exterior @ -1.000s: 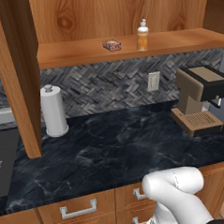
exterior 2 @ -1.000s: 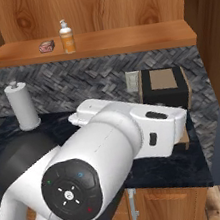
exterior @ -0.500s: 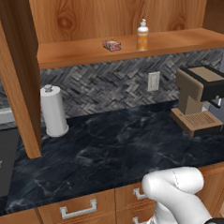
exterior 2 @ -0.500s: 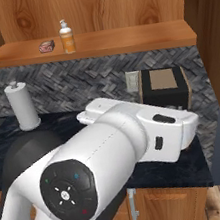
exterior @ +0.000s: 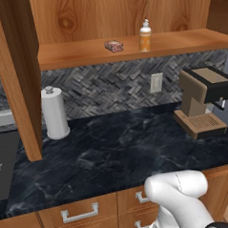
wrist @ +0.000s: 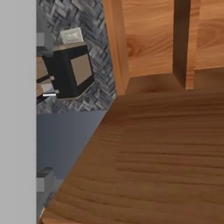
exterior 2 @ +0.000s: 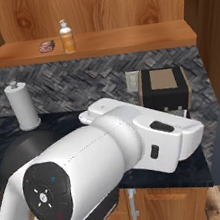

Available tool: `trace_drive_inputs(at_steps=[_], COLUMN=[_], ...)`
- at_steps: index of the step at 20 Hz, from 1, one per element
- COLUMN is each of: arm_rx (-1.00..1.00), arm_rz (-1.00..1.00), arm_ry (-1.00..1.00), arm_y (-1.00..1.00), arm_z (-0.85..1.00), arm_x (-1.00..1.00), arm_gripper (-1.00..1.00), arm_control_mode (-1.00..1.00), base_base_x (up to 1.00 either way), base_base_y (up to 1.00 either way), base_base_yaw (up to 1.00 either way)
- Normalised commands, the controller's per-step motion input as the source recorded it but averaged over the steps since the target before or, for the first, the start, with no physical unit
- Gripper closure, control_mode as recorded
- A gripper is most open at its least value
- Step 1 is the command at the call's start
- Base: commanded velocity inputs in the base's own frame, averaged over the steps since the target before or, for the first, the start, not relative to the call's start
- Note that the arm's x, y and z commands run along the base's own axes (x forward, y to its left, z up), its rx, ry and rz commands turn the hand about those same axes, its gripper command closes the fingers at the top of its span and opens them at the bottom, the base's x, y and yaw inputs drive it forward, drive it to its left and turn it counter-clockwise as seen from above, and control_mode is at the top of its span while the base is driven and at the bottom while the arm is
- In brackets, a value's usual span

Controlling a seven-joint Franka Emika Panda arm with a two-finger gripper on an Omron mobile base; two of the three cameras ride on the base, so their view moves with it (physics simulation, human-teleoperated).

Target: Pick up the soap dispenser and bar soap from the sink, and place them back in the cabinet, and close the cabinet doors.

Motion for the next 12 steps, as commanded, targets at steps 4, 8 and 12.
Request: trace_drive_inputs(at_steps=[4, 8, 12], arm_rx=[0.0, 0.0, 0.0], arm_rz=[-0.11, -0.07, -0.02], arm_ry=[0.0, 0.0, -0.06], arm_y=[-0.09, -0.04, -0.01], arm_z=[0.01, 0.09, 0.13], arm_x=[-0.09, -0.04, -0.12], arm_gripper=[-1.0, -1.0, -1.0], arm_control_mode=[-1.0, -1.0, -1.0], base_base_x=[0.0, 0.0, 0.0], base_base_y=[0.0, 0.0, 0.0], base_base_yaw=[0.0, 0.0, 0.0])
